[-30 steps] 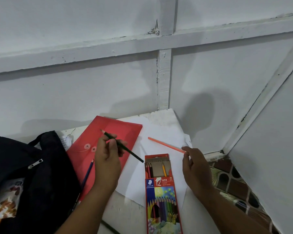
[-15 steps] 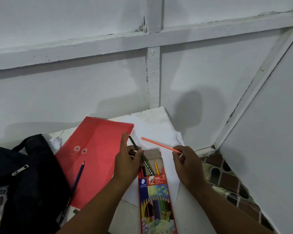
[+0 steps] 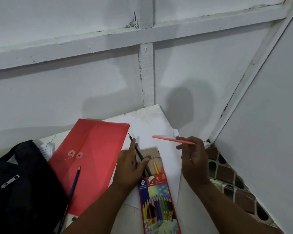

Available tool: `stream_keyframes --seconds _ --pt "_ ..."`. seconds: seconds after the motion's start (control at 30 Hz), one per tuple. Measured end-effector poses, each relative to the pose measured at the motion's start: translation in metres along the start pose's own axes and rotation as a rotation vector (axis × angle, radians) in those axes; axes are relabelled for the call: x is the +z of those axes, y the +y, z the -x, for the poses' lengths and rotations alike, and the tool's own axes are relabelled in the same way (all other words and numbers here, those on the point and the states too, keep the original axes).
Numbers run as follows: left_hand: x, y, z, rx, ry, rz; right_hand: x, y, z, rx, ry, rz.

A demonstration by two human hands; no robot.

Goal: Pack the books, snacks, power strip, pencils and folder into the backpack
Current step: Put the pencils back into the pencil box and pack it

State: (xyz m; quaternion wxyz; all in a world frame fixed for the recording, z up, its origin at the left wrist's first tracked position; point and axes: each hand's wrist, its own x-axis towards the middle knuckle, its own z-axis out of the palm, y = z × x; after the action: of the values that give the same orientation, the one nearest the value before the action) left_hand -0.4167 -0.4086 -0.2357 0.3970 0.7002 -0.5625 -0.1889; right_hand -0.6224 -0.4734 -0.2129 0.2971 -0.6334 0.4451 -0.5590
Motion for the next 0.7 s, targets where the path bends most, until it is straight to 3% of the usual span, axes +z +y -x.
stream_keyframes --seconds 0.07,0.2,0.37,0.7 --pt "0.001 -0.001 -0.001 -0.068 0.006 0.07 0.003 -0.01 -0.008 0.033 0.004 -0.051" --pt "0.001 -0.003 0.0 -0.018 0.014 -0.049 0.013 -0.026 -0.023 0.093 -0.016 -0.116" --pt "0.002 -0.005 -0.002 0.1 -0.012 -0.14 0.032 -0.019 -0.026 0.203 -0.183 0.019" --pt "0.002 -0.011 -0.002 0.078 -0.046 -0.1 0.05 -0.009 -0.043 0.408 -0.342 0.158"
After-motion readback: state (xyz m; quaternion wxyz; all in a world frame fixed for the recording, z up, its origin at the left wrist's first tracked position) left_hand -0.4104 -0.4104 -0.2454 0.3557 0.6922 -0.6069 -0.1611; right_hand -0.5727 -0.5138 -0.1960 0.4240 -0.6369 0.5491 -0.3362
